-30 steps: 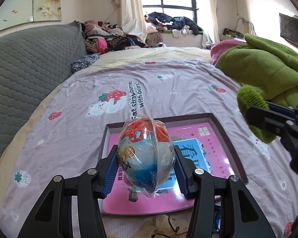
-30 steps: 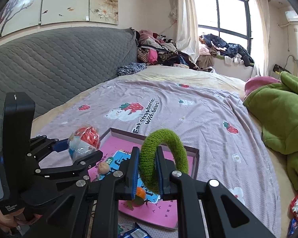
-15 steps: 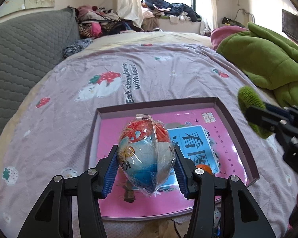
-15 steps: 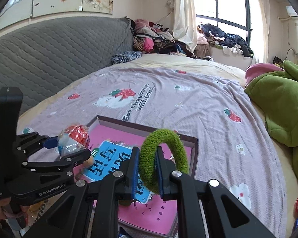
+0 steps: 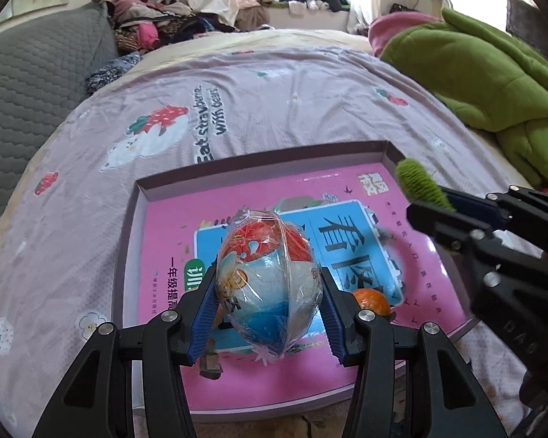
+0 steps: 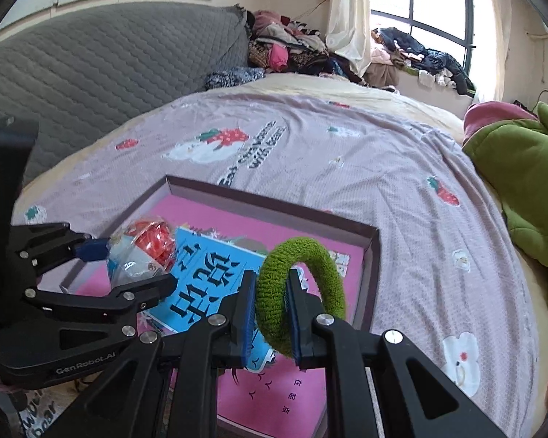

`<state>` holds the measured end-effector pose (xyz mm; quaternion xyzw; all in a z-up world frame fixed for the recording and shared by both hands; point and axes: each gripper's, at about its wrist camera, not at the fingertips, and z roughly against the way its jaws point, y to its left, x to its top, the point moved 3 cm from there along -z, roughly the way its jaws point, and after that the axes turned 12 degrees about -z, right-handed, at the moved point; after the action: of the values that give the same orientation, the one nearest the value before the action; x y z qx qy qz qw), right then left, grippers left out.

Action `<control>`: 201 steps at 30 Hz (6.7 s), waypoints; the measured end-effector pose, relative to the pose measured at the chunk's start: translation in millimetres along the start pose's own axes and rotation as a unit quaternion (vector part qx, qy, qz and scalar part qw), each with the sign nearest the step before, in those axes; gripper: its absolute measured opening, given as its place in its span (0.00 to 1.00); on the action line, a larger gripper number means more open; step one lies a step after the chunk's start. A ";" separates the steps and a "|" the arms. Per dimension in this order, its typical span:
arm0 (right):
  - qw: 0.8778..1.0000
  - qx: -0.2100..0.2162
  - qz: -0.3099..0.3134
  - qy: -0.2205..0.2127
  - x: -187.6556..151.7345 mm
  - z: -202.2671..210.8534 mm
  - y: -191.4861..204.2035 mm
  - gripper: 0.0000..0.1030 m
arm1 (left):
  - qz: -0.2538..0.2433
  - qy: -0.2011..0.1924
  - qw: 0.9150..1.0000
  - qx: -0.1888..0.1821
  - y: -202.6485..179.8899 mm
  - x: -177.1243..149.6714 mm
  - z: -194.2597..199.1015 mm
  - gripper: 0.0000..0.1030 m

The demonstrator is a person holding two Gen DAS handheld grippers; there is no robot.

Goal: Organize objects

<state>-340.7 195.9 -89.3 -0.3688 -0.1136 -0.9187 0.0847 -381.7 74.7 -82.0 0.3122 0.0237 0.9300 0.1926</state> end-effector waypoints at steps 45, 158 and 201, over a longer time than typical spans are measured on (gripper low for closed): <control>0.997 0.005 -0.055 0.050 -11.5 -37.3 -19.4 0.43 | 0.021 0.059 0.997 -0.035 6.1 -4.8 -29.3 0.60; 0.993 0.024 -0.077 -0.081 -77.8 242.3 39.4 0.57 | 0.060 -0.102 0.993 0.020 -17.3 -108.7 246.4 0.61; 0.995 -0.012 -0.099 -0.024 -145.8 231.6 51.6 0.57 | 0.067 -0.084 0.994 -0.005 -28.5 -170.3 223.2 0.61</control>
<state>-71.8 219.7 -20.6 -0.3787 -0.1406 -0.9147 -0.0137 -115.8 20.5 -4.6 0.3894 -0.0178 0.9112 0.1330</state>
